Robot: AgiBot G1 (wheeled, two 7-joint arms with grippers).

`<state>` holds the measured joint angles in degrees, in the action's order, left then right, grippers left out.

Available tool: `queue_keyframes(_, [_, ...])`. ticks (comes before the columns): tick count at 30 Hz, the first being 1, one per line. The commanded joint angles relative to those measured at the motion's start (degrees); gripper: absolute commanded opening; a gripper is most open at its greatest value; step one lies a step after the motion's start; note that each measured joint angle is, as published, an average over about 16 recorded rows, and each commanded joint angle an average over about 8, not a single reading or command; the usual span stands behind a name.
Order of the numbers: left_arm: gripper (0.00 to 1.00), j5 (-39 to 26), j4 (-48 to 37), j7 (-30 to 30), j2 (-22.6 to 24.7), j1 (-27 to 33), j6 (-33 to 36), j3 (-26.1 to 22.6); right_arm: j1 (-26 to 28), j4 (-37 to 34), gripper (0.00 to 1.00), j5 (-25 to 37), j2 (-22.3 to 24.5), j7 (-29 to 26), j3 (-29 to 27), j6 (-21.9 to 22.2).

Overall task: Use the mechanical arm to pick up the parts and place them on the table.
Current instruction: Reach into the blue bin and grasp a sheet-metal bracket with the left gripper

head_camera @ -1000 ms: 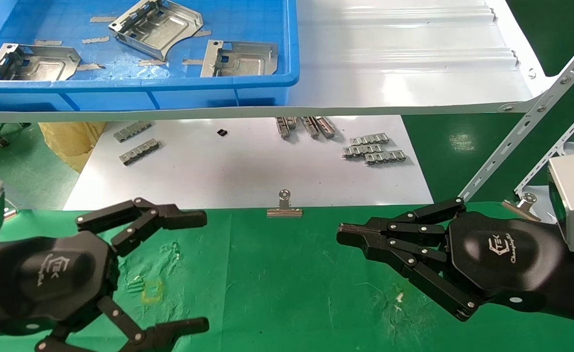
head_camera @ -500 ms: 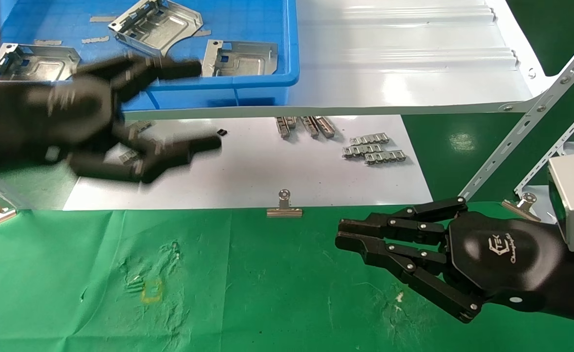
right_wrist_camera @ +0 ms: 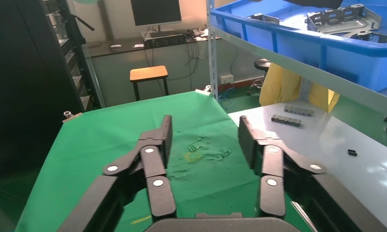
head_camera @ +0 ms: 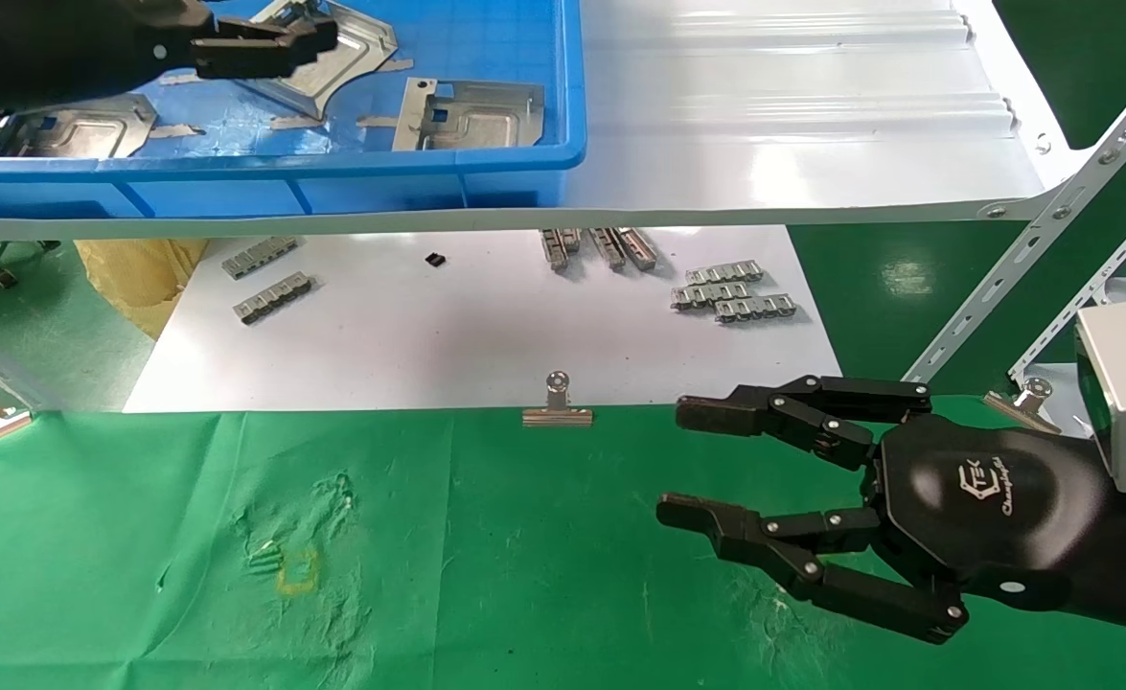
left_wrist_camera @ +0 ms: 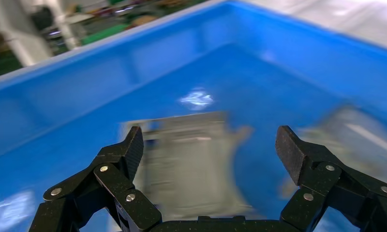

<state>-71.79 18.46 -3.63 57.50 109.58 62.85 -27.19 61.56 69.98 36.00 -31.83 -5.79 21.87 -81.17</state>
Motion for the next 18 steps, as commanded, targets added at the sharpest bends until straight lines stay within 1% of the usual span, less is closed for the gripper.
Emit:
queue_keyframes(1, [0.0, -1.28, -3.76, 1.36, 1.38, 1.69, -3.35, -0.33, 0.0, 0.0, 1.0, 0.0, 0.0, 0.0, 0.0, 0.0])
queue_keyframes(9, [0.0, -3.46, -10.34, 4.13, 3.91, 4.3, -7.25, -1.51, 0.0, 0.0, 1.0, 0.0, 0.0, 0.0, 0.0, 0.0])
queue_keyframes(18, [0.0, -5.49, -14.49, 5.04, 5.62, 6.75, -10.16, -2.78, 0.0, 0.0, 1.0, 0.0, 0.0, 0.0, 0.0, 0.0])
